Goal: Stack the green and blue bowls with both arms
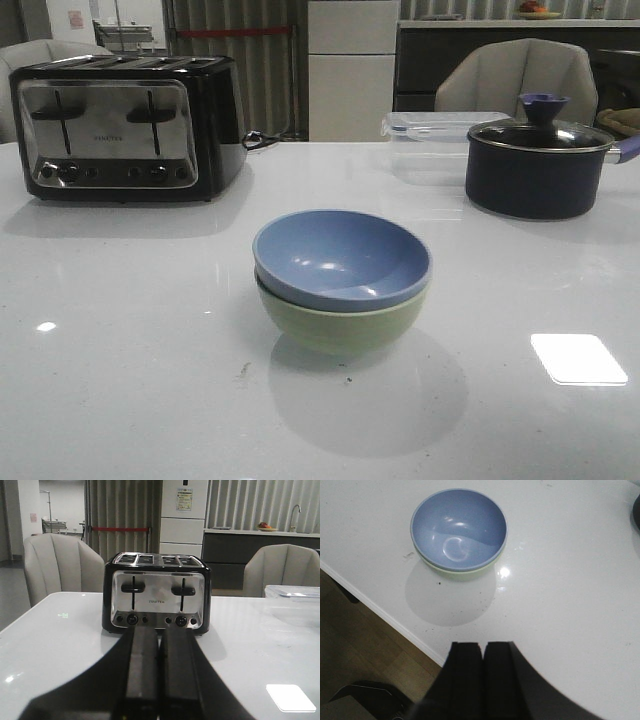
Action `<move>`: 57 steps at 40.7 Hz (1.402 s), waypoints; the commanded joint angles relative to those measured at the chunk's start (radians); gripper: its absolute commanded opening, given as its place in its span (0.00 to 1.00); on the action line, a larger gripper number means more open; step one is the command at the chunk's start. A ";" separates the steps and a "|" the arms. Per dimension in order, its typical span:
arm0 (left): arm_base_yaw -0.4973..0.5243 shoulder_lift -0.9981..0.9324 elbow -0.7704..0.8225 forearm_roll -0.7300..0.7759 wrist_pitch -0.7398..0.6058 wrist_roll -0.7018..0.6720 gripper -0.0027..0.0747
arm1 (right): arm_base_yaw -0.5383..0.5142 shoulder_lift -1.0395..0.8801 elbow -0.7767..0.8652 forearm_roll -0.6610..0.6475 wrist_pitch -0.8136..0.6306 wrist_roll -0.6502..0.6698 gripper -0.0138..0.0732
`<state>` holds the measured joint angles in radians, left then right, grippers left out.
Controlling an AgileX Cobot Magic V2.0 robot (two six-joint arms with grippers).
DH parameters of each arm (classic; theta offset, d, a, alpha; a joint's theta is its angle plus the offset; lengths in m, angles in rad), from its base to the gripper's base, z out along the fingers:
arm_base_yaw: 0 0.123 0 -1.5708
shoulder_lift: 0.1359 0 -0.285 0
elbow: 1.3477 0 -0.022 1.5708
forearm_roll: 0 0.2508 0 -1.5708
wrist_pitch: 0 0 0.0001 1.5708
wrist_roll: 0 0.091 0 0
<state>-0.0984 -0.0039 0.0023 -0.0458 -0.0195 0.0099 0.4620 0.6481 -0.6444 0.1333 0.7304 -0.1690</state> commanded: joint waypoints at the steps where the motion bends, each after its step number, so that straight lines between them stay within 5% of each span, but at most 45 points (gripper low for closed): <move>1: 0.000 -0.021 0.006 -0.007 -0.090 -0.010 0.15 | 0.000 -0.003 -0.027 -0.006 -0.061 -0.006 0.22; 10: 0.000 -0.019 0.006 -0.007 -0.090 -0.010 0.15 | -0.102 -0.089 0.021 -0.005 -0.097 -0.006 0.22; 18: 0.000 -0.019 0.006 -0.007 -0.090 -0.010 0.15 | -0.347 -0.281 0.230 -0.005 -0.318 -0.006 0.22; 24: 0.000 -0.019 0.006 -0.007 -0.090 -0.010 0.15 | -0.436 -0.469 0.401 -0.005 -0.479 -0.006 0.22; 39: 0.000 -0.019 0.006 -0.007 -0.090 -0.010 0.15 | -0.451 -0.680 0.671 -0.004 -0.723 -0.006 0.22; 57: 0.000 -0.019 0.006 -0.007 -0.090 -0.010 0.15 | -0.451 -0.678 0.669 -0.015 -0.744 0.028 0.22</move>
<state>-0.0984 -0.0039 0.0023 -0.0458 -0.0257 0.0099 0.0184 -0.0096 0.0277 0.1351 0.1077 -0.1667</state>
